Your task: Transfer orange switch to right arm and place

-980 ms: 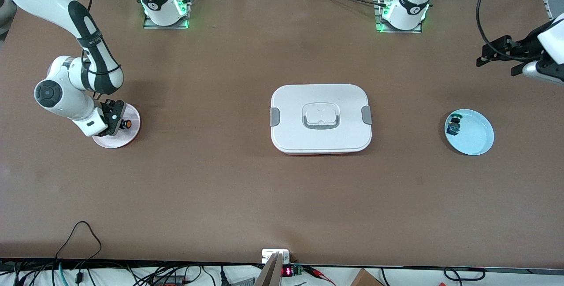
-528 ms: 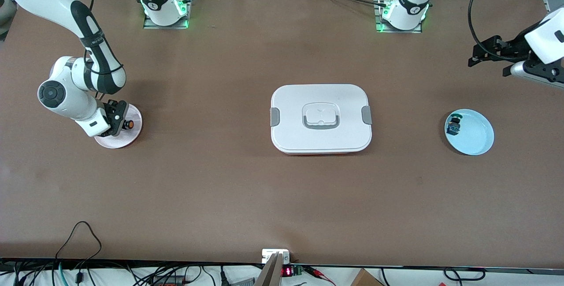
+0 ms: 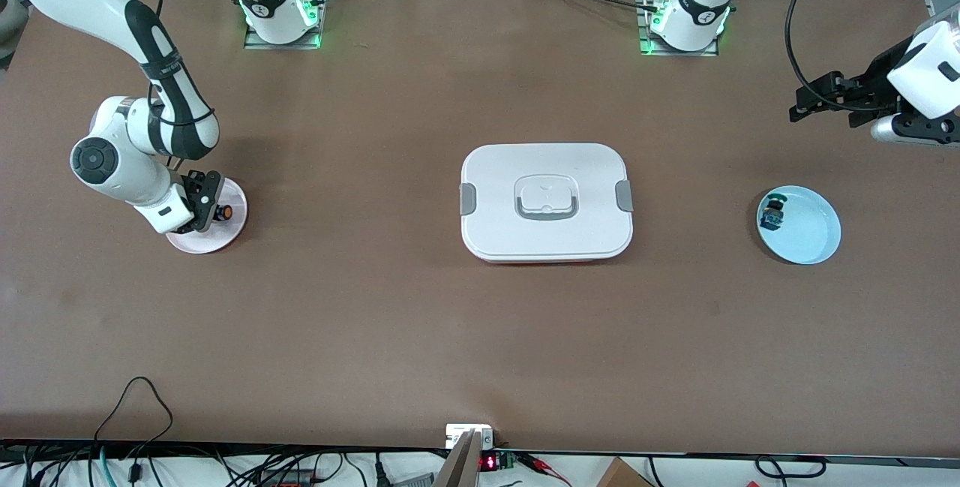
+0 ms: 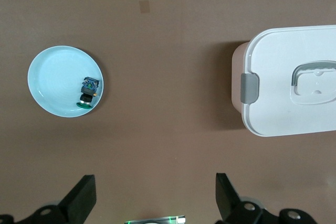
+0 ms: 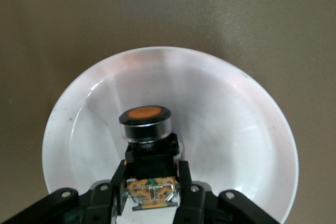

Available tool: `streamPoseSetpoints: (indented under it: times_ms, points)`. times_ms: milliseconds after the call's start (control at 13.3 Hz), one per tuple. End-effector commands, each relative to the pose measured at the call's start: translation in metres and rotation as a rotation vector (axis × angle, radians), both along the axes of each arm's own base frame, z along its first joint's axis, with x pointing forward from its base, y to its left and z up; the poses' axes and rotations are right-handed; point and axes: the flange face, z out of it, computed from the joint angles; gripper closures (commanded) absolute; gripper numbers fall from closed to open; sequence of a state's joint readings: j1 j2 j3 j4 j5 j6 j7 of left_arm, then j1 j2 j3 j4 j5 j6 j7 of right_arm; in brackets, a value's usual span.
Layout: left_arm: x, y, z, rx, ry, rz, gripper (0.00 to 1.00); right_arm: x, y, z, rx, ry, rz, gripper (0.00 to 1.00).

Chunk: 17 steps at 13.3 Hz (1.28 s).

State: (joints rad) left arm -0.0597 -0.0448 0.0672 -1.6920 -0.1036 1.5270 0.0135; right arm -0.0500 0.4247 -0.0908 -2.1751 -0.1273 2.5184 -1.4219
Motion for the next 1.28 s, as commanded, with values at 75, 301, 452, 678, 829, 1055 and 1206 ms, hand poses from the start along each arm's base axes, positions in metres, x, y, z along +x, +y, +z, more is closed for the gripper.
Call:
streamPoseSetpoints:
  times_ms: [75, 301, 452, 678, 829, 1055, 1206]
  points:
    - [0.002, -0.001, 0.006, 0.038, -0.005, 0.023, 0.0, -0.006, 0.003, 0.024, 0.0, 0.02, 0.003, 1.0]
    - [0.002, -0.002, 0.003, 0.03, 0.015, 0.005, 0.0, -0.007, -0.001, 0.022, 0.001, 0.022, 0.005, 1.0]
    - [0.003, -0.009, 0.006, 0.032, 0.011, 0.004, 0.0, -0.007, -0.002, 0.019, 0.001, 0.022, 0.002, 1.0]
    - [0.003, -0.007, 0.005, 0.026, 0.016, 0.012, 0.0, -0.009, -0.009, 0.01, 0.001, 0.029, -0.007, 1.0]
    - [0.002, -0.006, 0.005, 0.028, 0.025, 0.012, 0.0, -0.011, -0.014, 0.008, -0.001, 0.029, -0.014, 1.0]
    - [0.004, -0.006, 0.0, 0.04, 0.026, 0.009, 0.0, -0.01, -0.015, 0.009, -0.002, 0.027, -0.024, 0.87]
    - [0.011, 0.001, -0.001, 0.046, -0.023, 0.023, 0.0, -0.011, -0.015, 0.009, 0.002, 0.025, -0.041, 0.12]
